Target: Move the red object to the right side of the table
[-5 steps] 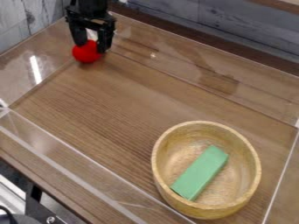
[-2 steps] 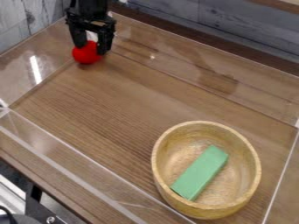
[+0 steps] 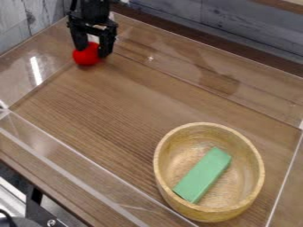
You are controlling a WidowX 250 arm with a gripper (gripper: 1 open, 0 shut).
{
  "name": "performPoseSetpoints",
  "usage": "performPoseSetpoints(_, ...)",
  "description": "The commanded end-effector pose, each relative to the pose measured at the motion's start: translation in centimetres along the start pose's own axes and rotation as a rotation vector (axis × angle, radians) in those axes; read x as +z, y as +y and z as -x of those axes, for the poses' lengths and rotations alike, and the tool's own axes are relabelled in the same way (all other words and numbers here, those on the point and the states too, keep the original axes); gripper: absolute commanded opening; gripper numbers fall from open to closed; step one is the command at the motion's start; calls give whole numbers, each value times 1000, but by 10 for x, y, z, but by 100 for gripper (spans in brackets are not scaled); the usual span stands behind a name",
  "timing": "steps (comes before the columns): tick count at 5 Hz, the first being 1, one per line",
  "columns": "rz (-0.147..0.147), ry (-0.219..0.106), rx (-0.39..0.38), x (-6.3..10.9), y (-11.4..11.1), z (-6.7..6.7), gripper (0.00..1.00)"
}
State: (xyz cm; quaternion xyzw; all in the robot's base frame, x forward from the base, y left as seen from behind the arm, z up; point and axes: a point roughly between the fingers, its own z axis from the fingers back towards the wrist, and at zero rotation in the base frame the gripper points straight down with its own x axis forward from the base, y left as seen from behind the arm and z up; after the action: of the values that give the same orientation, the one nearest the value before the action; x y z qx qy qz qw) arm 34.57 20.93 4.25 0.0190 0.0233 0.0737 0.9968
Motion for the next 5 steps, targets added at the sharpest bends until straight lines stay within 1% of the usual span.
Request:
performPoseSetpoints(1,-26,-45,9,10,6,-7,0)
performPoseSetpoints(2,-23,-43,11,8,3,-7,0)
performPoseSetpoints(4,10,-77,14,44,-14,-6,0)
performPoseSetpoints(5,25,-102,3,65,-26,-5,0)
